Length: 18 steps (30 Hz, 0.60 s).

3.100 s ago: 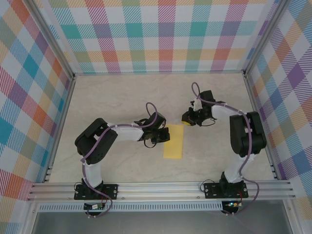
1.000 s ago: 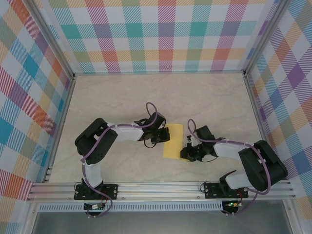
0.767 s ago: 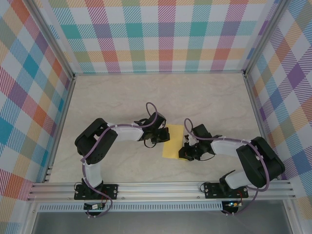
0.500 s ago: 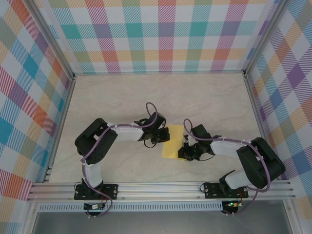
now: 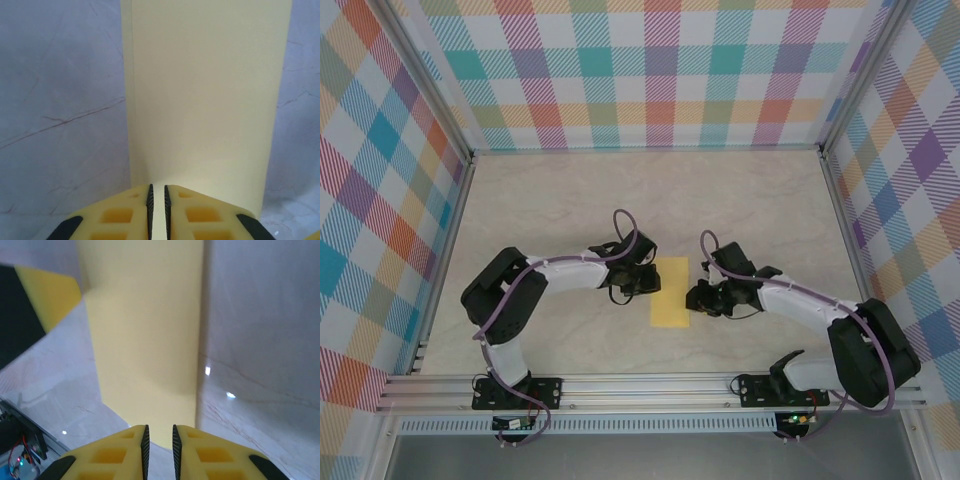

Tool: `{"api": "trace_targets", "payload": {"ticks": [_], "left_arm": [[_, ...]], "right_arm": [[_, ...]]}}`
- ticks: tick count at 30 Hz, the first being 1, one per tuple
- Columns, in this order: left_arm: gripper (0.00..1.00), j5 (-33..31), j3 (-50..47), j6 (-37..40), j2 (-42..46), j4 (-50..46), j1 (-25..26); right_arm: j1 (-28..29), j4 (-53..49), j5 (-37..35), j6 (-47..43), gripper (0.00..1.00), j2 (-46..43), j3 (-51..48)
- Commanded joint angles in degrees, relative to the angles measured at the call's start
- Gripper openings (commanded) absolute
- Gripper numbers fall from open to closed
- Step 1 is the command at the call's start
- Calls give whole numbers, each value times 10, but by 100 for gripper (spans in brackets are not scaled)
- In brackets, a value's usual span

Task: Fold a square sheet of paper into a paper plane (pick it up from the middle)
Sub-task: Fold the square sheet of paper in half at the center of the table.

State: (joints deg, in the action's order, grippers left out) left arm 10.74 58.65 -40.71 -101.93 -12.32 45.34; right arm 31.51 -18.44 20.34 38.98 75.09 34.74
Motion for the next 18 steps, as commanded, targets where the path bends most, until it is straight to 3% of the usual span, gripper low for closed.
{"api": "trace_targets", "payload": {"ticks": [1, 6, 10, 18], "left_arm": [[24, -38, -5, -7, 55, -56, 0], [42, 24, -65, -45, 84, 24, -39], [44, 79, -86, -61, 78, 73, -59], [45, 96, -77, -61, 53, 79, -65]], "right_arm": [[2, -29, -23, -4, 24, 27, 42], [1, -8, 5, 8, 31, 76, 63], [-2, -2, 3, 8, 32, 99, 69], [-5, 19, 10, 9, 33, 128, 67]]}}
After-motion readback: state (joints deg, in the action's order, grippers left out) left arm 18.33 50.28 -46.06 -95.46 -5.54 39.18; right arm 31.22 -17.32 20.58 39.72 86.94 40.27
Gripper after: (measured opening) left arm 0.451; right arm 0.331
